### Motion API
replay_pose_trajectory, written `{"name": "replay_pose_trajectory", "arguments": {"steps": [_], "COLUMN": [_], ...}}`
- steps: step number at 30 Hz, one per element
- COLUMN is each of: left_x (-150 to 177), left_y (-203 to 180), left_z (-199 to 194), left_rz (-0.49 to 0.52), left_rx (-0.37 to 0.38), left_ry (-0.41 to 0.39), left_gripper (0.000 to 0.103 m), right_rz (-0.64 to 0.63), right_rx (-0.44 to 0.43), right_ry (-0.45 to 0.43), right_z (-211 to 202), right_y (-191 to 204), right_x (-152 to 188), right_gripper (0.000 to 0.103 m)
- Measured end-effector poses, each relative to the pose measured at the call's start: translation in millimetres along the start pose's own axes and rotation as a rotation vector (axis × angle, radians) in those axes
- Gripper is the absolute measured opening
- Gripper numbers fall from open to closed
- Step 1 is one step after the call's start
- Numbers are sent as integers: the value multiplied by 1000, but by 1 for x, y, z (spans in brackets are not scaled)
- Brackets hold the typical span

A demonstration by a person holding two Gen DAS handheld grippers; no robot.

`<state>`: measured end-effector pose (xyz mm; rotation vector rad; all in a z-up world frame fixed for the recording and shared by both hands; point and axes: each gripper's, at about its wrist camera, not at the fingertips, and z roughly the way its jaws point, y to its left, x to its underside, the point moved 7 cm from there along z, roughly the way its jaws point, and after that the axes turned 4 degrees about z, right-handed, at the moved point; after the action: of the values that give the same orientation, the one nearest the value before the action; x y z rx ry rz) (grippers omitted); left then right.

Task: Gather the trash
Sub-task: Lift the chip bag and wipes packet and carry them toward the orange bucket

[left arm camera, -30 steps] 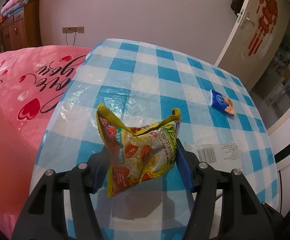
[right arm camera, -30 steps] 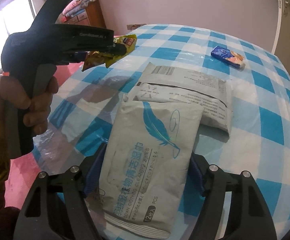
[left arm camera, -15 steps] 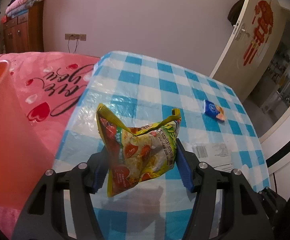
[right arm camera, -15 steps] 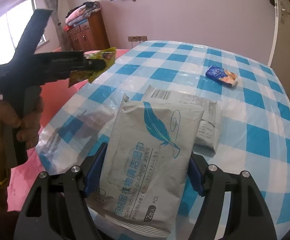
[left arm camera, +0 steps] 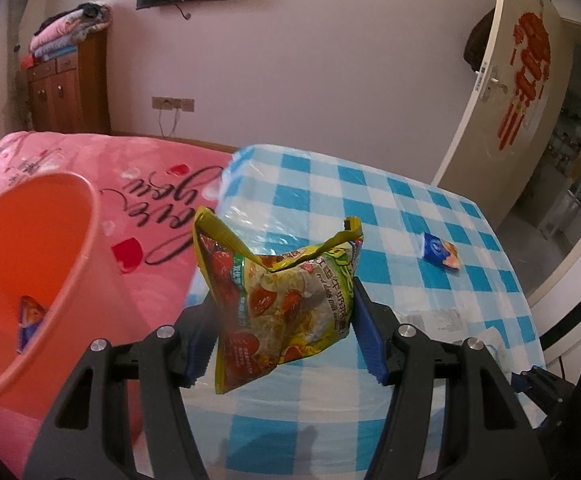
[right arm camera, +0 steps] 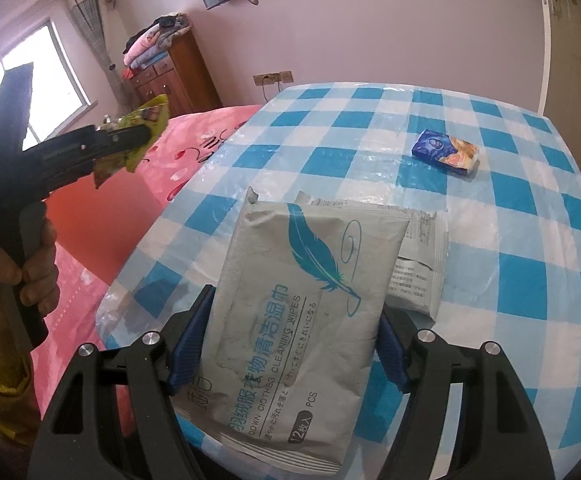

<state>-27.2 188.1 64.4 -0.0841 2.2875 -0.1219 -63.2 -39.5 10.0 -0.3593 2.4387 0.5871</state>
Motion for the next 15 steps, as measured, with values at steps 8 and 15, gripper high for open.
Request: {"name": "replay_pose_trajectory", "arguments": {"steps": [8,15], "left_x": [-15,-25], "left_y": [22,46], "left_z": [-21,-40], "left_rz": [3,-10], "left_rx": [-66,-115], "left_ry": [-50,-93], "left_gripper": [62,62], "right_rz": [19,31], "right_rx": [-30,-85], "right_ry": [8,21], "right_z": [0,2], "right_y": [8,24], "right_x": [-13,-29], "right_gripper": [72,72]}}
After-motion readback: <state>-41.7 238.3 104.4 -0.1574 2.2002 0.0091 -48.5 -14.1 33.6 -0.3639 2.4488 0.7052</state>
